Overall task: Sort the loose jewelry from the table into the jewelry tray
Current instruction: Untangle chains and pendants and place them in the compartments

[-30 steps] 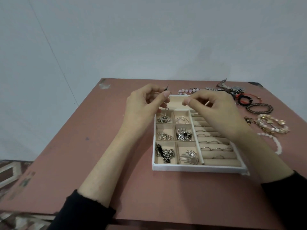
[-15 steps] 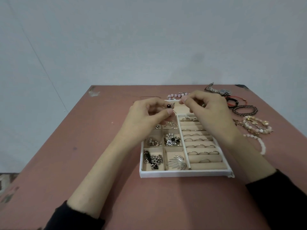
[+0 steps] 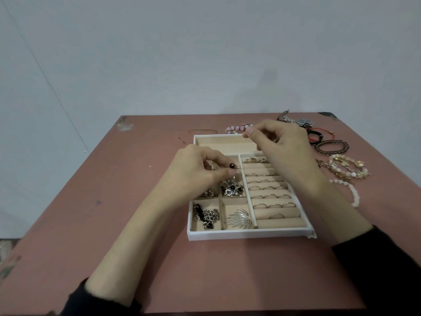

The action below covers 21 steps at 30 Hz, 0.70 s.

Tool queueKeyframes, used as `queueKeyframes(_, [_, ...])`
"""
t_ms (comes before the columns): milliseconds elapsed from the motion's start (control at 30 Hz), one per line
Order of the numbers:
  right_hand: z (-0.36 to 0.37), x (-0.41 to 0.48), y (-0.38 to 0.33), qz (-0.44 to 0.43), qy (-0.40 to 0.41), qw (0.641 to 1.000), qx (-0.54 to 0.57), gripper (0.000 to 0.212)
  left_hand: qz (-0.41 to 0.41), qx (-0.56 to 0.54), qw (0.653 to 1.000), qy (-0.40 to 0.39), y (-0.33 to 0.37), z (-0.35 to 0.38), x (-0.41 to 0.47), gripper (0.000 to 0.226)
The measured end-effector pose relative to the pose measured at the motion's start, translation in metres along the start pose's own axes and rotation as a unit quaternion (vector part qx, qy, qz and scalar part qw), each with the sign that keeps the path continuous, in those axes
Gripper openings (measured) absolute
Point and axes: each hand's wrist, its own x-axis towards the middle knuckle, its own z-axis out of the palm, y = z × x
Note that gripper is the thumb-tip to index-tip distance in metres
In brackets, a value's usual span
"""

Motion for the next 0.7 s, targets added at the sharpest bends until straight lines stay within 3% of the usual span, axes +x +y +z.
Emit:
queueKeyframes(267, [-0.001,0.002,0.003,-0.007,0.013,1.0,0.005,0.021,0.03,0.15,0.988,-0.027,0.003,0.002,-0.001,0.012])
queueKeyframes(467, [-0.001,0.003,0.003,-0.014,0.031,0.999,0.02,0.018,0.023,0.176,0.984,-0.033,0.003,-0.002,0.0,0.016])
queueKeyframes(700, [-0.015,-0.003,0.006,-0.005,0.021,1.0,0.018,0.015,0.067,0.154,0.986,-0.003,0.023,0.008,-0.001,0.005])
